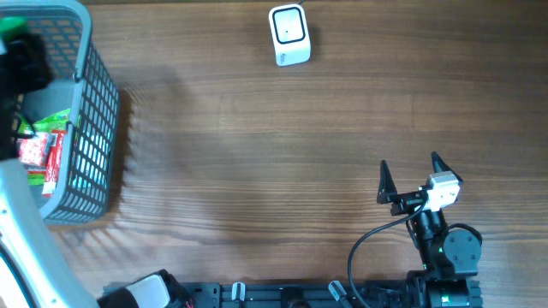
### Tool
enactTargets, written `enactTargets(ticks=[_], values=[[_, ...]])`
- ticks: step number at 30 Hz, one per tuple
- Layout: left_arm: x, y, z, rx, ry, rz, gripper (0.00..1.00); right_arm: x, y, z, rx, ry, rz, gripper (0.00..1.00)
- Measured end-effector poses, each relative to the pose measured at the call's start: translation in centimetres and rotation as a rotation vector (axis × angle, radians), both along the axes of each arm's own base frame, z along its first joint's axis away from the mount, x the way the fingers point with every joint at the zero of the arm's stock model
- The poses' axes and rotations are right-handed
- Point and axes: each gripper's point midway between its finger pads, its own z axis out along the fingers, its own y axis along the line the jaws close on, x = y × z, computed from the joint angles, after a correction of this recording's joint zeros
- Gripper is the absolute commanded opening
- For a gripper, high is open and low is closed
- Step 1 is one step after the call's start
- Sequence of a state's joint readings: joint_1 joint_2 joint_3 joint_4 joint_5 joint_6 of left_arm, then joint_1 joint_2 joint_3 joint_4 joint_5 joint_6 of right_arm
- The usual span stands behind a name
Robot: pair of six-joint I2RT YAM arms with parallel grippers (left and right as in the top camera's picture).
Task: Scan the item barcode
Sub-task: 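Reach the left gripper into the basket and grasp the green-lid jar, then carry the jar out with the left gripper and set it on the table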
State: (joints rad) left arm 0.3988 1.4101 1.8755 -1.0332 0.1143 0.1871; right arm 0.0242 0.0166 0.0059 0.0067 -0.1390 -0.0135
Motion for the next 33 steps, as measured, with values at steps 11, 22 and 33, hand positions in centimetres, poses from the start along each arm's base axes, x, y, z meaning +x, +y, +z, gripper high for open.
enactTargets(ticks=[11, 22, 33], values=[[-1.9, -18.5, -4.9, -0.222, 0.231, -0.361, 0.51, 0.0, 0.0, 0.0, 0.0, 0.0, 0.0, 1.0], [-1.9, -34.0, -24.8, -0.246, 0.664, -0.435, 0.4, 0.0, 0.0, 0.0, 0.0, 0.0, 0.0, 1.0], [-6.3, -45.4, -39.1, -0.231, 0.829, -0.456, 0.44, 0.0, 0.0, 0.0, 0.0, 0.0, 0.0, 1.0]])
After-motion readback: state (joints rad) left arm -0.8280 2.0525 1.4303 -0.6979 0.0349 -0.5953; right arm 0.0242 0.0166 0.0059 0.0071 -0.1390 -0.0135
